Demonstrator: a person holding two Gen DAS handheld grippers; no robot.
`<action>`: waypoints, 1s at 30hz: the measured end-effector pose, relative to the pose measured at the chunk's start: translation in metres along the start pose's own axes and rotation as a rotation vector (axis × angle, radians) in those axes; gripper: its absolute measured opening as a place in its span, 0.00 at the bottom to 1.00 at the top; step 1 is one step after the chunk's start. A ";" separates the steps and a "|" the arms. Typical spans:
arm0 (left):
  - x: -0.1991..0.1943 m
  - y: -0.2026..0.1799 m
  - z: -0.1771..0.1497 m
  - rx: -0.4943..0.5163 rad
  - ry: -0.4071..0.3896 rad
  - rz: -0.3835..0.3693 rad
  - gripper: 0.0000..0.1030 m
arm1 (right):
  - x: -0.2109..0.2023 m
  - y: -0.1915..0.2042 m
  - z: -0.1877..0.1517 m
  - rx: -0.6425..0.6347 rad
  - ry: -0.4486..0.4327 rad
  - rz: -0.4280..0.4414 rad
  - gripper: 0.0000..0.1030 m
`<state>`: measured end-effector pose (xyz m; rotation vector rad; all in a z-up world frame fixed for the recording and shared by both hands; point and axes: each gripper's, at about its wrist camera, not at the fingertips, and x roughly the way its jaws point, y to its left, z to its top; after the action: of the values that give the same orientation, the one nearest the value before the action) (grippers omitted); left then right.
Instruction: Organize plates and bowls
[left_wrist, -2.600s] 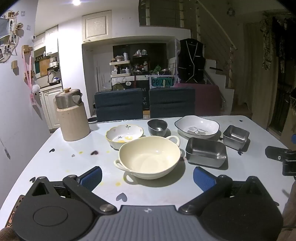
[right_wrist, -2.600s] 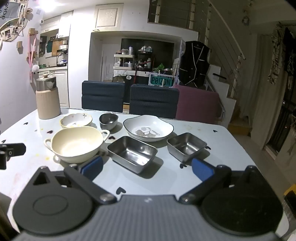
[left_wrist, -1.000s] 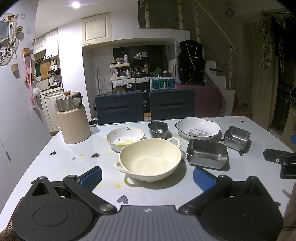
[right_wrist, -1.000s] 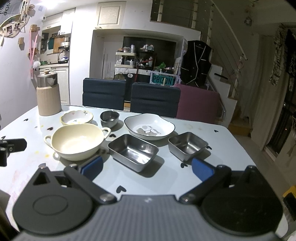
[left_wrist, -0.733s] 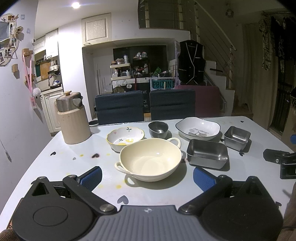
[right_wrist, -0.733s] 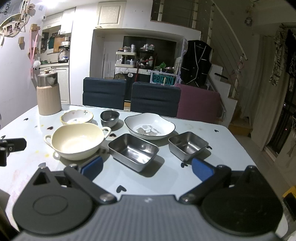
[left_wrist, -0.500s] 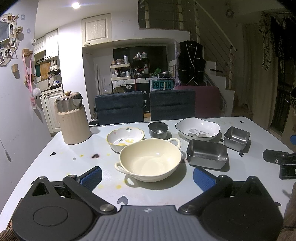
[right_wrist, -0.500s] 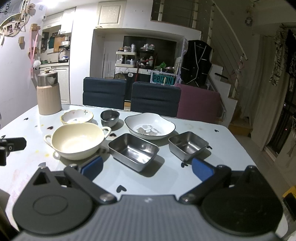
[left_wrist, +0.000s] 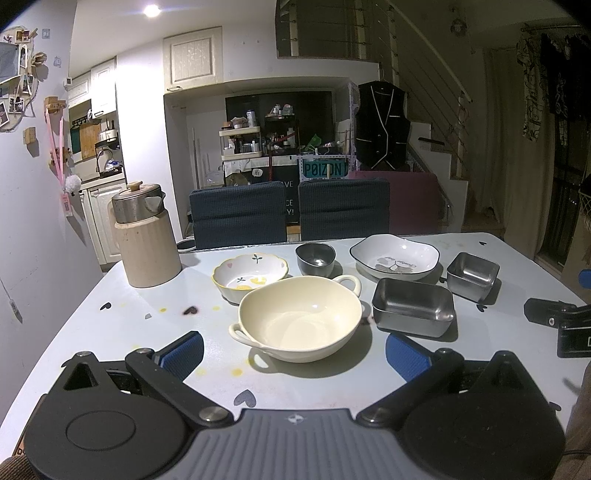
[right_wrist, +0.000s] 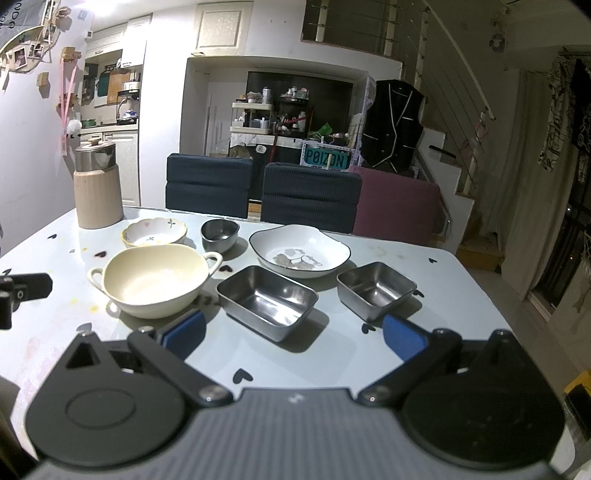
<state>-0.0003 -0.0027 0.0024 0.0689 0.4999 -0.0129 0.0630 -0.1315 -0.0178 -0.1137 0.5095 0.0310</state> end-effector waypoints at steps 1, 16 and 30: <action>0.000 0.000 0.000 0.000 0.000 0.000 1.00 | 0.000 0.000 0.000 0.000 0.000 0.000 1.00; -0.001 0.002 0.002 0.000 -0.008 0.006 1.00 | 0.000 0.000 0.000 0.000 0.000 -0.001 1.00; 0.009 -0.002 0.034 0.066 -0.076 -0.010 1.00 | 0.010 -0.006 0.010 0.037 -0.024 -0.007 1.00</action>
<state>0.0236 -0.0069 0.0278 0.1300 0.4239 -0.0419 0.0772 -0.1363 -0.0130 -0.0783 0.4852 0.0162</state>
